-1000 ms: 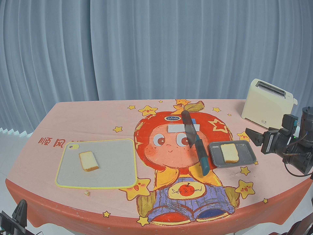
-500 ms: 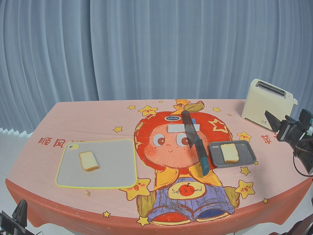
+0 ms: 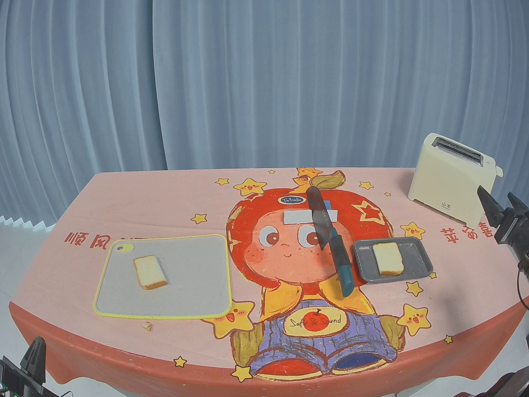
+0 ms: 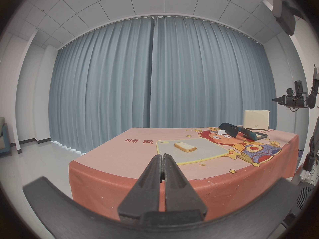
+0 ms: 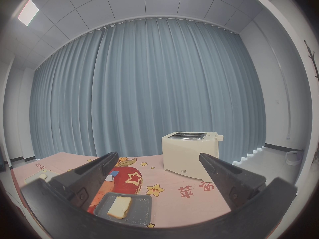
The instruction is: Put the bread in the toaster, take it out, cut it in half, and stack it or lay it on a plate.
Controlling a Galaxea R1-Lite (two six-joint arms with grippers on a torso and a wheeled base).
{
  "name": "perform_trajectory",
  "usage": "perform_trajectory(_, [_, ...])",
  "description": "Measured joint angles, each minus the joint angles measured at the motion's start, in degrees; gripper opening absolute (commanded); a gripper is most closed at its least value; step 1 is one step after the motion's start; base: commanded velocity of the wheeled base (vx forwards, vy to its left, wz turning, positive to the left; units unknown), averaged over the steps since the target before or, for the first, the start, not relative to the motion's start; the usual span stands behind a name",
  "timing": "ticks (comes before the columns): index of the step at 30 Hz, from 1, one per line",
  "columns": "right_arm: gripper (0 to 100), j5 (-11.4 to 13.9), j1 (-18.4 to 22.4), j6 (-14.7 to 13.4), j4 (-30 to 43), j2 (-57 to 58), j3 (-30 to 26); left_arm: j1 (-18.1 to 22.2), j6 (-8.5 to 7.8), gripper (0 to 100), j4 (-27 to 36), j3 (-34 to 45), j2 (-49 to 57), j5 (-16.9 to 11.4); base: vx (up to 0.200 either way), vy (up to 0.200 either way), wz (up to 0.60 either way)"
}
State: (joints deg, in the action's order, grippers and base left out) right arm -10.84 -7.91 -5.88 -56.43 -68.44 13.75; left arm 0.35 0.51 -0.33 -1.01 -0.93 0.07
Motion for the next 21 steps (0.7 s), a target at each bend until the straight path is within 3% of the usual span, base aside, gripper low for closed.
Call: perform_trajectory(21, [100, 1.4, 4.5, 2.8, 1.0, 10.5, -2.6, 0.0, 0.00, 0, 0.0, 0.0, 0.0, 0.0, 0.000, 0.000, 0.00])
